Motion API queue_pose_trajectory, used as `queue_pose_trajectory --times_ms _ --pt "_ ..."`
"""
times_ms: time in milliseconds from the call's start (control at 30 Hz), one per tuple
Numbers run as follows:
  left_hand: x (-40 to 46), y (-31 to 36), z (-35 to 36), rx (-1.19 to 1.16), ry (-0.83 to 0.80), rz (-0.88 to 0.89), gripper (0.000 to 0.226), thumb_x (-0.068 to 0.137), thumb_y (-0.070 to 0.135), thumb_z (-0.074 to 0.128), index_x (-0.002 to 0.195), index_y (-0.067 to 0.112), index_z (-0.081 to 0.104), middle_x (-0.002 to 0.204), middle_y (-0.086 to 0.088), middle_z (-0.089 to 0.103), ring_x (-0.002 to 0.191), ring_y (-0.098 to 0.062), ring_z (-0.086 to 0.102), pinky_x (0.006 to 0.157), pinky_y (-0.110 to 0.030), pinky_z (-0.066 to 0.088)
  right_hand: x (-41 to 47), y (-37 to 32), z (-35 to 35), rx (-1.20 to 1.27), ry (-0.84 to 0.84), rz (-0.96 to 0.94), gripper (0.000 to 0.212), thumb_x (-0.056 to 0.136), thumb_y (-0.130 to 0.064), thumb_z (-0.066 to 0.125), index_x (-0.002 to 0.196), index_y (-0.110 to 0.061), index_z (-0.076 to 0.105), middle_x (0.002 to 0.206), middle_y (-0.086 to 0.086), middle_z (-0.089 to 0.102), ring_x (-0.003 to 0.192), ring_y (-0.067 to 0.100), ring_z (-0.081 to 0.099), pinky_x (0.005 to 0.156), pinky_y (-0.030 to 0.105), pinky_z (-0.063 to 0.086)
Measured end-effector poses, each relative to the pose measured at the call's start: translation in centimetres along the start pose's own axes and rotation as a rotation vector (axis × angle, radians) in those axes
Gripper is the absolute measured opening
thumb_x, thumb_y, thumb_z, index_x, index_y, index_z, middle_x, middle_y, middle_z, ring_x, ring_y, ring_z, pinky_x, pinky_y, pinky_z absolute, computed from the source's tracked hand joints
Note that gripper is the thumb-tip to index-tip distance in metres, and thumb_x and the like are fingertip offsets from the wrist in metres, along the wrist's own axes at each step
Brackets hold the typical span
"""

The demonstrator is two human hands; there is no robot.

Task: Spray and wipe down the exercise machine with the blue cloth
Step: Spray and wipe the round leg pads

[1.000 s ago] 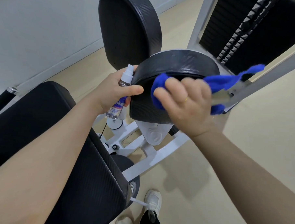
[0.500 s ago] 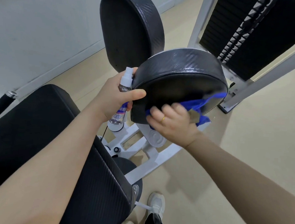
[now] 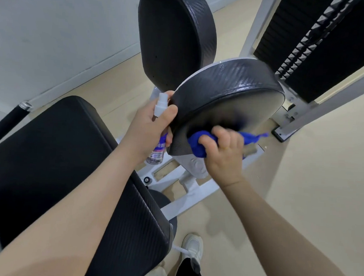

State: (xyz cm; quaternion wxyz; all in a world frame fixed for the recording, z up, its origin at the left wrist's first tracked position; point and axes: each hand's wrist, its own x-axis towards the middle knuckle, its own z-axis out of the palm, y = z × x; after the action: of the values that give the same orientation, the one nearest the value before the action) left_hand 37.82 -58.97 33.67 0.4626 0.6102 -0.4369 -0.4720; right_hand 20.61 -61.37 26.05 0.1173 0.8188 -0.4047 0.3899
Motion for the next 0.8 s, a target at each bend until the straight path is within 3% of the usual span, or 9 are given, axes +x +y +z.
queue_pose_trajectory --times_ms 100,200,367,433,500,567,600,700,800 --pt "-0.9 0.0 0.2 0.034 0.036 0.001 0.016 0.095 0.027 0.045 0.11 0.03 0.051 0.055 0.005 0.054 0.046 -0.01 0.051 0.051 -0.026 0.048 -2.4 -1.7 0.3 0.238 -0.172 0.417 0.035 0.066 0.004 0.057 0.092 -0.018 0.049 0.1 0.011 0.049 0.084 0.021 0.044 0.073 0.033 0.043" --pt "-1.8 -0.3 0.3 0.027 0.079 -0.005 0.015 0.095 0.028 0.047 0.107 0.036 0.052 0.066 0.004 0.058 0.048 -0.011 0.052 0.051 -0.027 0.046 2.1 -3.8 -2.7 0.667 -0.007 0.663 0.03 0.077 -0.007 0.045 0.093 -0.032 0.04 0.098 -0.005 0.041 0.088 -0.006 0.043 0.079 0.011 0.037" --pt "-2.4 -0.2 0.7 0.024 0.124 0.005 0.022 0.091 0.036 0.049 0.113 0.036 0.052 0.095 0.001 0.063 0.082 -0.014 0.061 0.069 -0.028 0.051 8.1 -5.5 -4.8 0.753 0.356 0.808 0.024 0.086 -0.015 0.048 0.091 -0.033 0.033 0.095 -0.003 0.038 0.086 0.013 0.043 0.08 0.014 0.037" --pt "-2.3 0.0 0.8 0.036 0.125 0.014 0.023 0.093 0.034 0.049 0.116 0.032 0.052 0.086 -0.001 0.063 0.074 -0.014 0.061 0.067 -0.029 0.051 6.7 -5.8 -3.6 0.745 0.294 1.098 0.023 0.09 -0.01 0.046 0.09 -0.031 0.035 0.104 0.005 0.045 0.086 0.011 0.044 0.078 0.009 0.035" --pt "-2.4 0.1 0.8 0.039 0.126 0.024 0.021 0.095 0.03 0.047 0.116 0.028 0.051 0.068 -0.001 0.058 0.054 -0.012 0.055 0.057 -0.024 0.048 4.1 -6.1 -2.0 0.732 0.121 1.579 0.015 0.094 -0.01 0.043 0.101 -0.023 0.042 0.115 0.01 0.049 0.086 0.012 0.045 0.076 0.013 0.034" --pt "-2.7 0.2 1.0 0.034 0.126 0.026 0.022 0.096 0.029 0.045 0.117 0.025 0.049 0.065 -0.001 0.055 0.049 -0.011 0.052 0.052 -0.021 0.048 2.6 -6.2 -1.4 0.881 0.004 2.009 0.024 0.095 -0.009 0.042 0.117 -0.018 0.043 0.102 0.003 0.049 0.078 0.013 0.046 0.072 0.026 0.038" --pt "-2.9 0.2 1.1 0.026 0.125 0.027 0.023 0.096 0.03 0.045 0.118 0.024 0.049 0.066 -0.001 0.054 0.049 -0.011 0.052 0.052 -0.021 0.048 2.7 -6.1 -1.5 0.967 0.004 2.102 0.023 0.093 -0.005 0.042 0.112 -0.018 0.045 0.092 0.001 0.048 0.073 0.013 0.045 0.066 0.029 0.039" --pt "-3.2 -0.1 1.3 0.018 0.126 0.04 0.027 0.096 0.029 0.047 0.121 0.02 0.049 0.066 -0.002 0.052 0.047 -0.012 0.05 0.05 -0.021 0.046 4.6 -5.3 -3.2 1.053 0.159 2.075 0.02 0.088 0.0 0.05 0.086 -0.019 0.048 0.085 0.001 0.051 0.068 0.013 0.049 0.059 0.025 0.042" --pt "-3.5 -0.3 1.1 0.026 0.144 0.045 0.03 0.095 0.029 0.048 0.123 0.018 0.049 0.067 -0.005 0.053 0.047 -0.013 0.051 0.049 -0.022 0.045 6.8 -6.1 -5.6 1.195 0.373 1.847 0.01 0.089 -0.015 0.059 0.091 -0.019 0.05 0.086 -0.001 0.054 0.073 0.012 0.054 0.07 0.025 0.049"
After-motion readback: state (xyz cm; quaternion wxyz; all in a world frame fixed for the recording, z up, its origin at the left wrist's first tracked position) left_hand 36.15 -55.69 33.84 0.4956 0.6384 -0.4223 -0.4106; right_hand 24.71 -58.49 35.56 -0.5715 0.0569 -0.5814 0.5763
